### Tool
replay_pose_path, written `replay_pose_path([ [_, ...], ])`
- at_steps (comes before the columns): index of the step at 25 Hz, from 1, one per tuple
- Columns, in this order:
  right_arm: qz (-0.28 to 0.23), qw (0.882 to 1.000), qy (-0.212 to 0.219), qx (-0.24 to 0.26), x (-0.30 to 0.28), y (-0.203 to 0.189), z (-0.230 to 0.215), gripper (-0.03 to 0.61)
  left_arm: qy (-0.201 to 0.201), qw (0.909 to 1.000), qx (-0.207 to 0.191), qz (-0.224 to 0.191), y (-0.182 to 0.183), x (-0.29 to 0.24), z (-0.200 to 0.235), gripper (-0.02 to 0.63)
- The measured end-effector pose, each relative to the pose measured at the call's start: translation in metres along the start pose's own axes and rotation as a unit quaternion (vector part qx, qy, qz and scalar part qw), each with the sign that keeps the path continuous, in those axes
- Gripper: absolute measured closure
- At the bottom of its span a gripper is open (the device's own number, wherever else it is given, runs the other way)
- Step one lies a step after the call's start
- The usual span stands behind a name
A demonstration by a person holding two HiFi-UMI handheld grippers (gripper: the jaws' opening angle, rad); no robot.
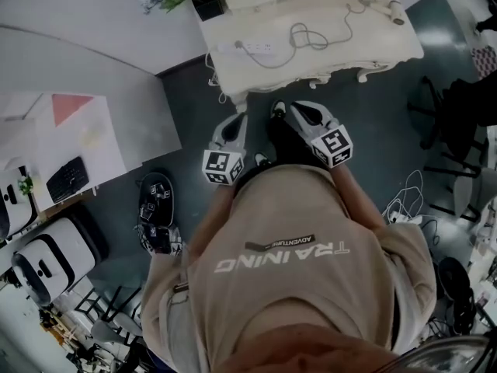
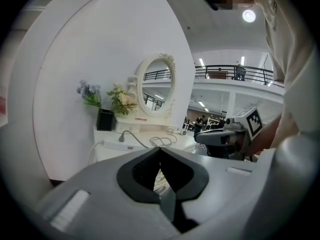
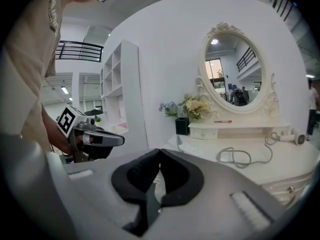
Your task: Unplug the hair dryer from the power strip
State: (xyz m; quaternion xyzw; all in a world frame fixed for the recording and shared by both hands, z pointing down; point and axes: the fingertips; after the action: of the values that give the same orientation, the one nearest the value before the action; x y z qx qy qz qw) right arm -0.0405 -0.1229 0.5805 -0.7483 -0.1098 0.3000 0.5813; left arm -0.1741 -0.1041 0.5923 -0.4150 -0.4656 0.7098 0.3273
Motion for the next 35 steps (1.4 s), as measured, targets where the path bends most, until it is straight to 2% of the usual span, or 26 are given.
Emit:
replay_pose_path([
  [4,-0.005,1.0,0.013,0.012,-0.05,0.009,-0.042,0.574,0.027,0.9995,0.013,0.008,0.011,-0.026,0.042,0.607],
  [6,-0.007,0.999,0.032,0.017,-0.072,0.017,-0.059,0.574,0.044,0.9987,0.015,0.02,0.019,-0.036,0.058,0.607],
  [10,-0.001,0.997,0.075,0.034,-0.113,0.038,-0.1,0.574,0.052,0.9977,0.007,0.042,0.037,-0.079,0.078,0.607],
  [15,0.028,0.987,0.153,0.042,-0.174,0.042,-0.131,0.574,0.069,0.9946,-0.001,0.077,0.041,-0.146,0.11,0.607],
  [18,0.057,0.979,0.184,0.066,-0.204,0.038,-0.147,0.574,0.077,0.9926,0.002,0.093,0.04,-0.183,0.128,0.607],
  [23,0.096,0.963,0.231,0.096,-0.239,0.035,-0.158,0.564,0.076,0.9917,0.001,0.104,0.041,-0.221,0.147,0.607],
  [24,0.108,0.96,0.24,0.099,-0.245,0.033,-0.157,0.524,0.073,0.9914,0.001,0.108,0.039,-0.225,0.15,0.607],
  [26,0.135,0.95,0.253,0.125,-0.255,0.027,-0.154,0.511,0.066,0.9908,-0.002,0.118,0.034,-0.232,0.156,0.607],
  [30,0.203,0.913,0.263,0.237,-0.27,0.003,-0.15,0.474,0.041,0.9887,-0.002,0.144,0.018,-0.247,0.164,0.607],
  [32,0.222,0.899,0.267,0.268,-0.279,-0.003,-0.144,0.457,0.023,0.9871,-0.007,0.158,0.008,-0.253,0.166,0.607],
  [35,0.22,0.898,0.271,0.267,-0.292,-0.002,-0.131,0.457,-0.002,0.9826,-0.015,0.185,-0.007,-0.256,0.169,0.607],
])
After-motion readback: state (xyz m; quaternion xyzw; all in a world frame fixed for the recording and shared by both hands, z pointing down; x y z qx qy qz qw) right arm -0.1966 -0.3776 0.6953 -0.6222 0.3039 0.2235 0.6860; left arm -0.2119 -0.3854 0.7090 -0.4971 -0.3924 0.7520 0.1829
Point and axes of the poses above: the fingertips, and each gripper's own axes: x backward along the fingers, z to its left, y out of its top, and after that the axes turned 7 degrees about y, right-handed
